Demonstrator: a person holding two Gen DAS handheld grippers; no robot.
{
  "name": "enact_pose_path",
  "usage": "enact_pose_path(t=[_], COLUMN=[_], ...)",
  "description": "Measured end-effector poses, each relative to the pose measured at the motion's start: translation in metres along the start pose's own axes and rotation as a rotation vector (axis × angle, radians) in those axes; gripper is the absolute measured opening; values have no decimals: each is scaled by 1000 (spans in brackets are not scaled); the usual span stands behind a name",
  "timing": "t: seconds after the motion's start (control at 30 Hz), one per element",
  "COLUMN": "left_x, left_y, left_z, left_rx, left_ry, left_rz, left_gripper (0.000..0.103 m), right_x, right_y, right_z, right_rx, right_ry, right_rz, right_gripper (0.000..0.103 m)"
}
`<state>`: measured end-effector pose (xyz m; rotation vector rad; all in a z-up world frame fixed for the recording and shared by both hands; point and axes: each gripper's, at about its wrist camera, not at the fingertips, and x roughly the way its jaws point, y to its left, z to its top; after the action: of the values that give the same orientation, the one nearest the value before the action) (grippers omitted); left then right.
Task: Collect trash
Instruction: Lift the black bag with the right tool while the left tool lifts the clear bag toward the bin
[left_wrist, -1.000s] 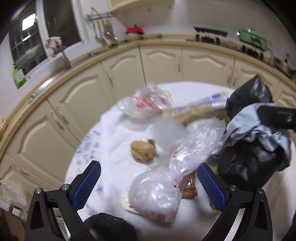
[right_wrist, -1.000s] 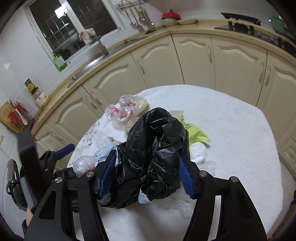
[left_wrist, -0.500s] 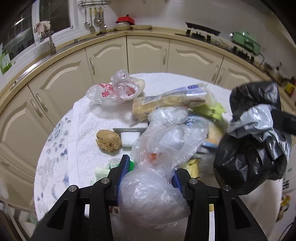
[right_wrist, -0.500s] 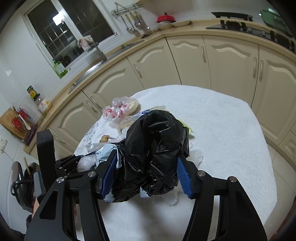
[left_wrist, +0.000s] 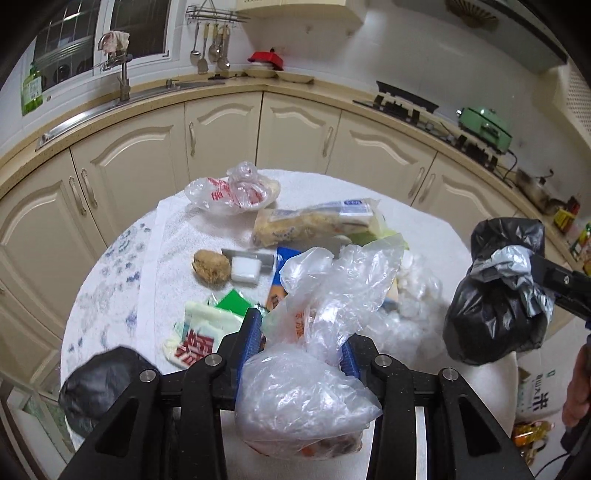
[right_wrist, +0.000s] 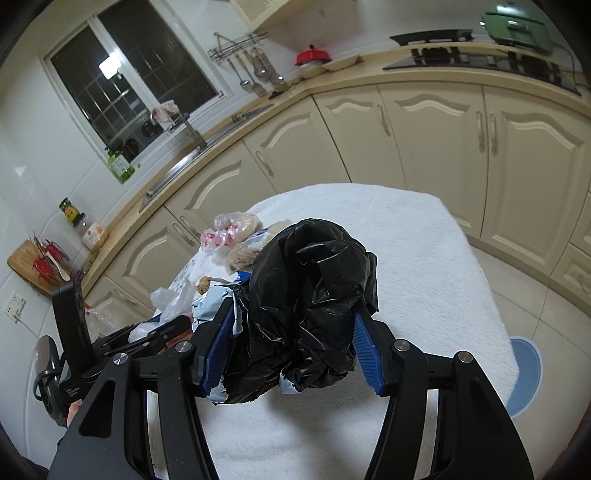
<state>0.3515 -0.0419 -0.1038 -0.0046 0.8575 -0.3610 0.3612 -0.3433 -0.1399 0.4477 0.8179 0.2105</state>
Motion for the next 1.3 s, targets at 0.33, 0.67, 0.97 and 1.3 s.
enact_pose_path(t=[0.33,0.67,0.97,1.3], left_x=[42,23,30,-7], left_y=[-23,-2,-13,-28], left_z=[-1,-4,-29,-25], left_rx=[73,-31,41,30], left_ry=[126,104,225,89], left_rz=[51,-6,86,63], left_gripper=[52,21,53,25], right_x=[-8,-16,-21,-38], right_y=[-13,-23,-24,-31], right_z=[-14,-20,-23,-20], right_rx=[19,32,31,34], right_ry=[16,11,12,-29], right_rz=[18,20,31,26], right_gripper=[61,61,61,61])
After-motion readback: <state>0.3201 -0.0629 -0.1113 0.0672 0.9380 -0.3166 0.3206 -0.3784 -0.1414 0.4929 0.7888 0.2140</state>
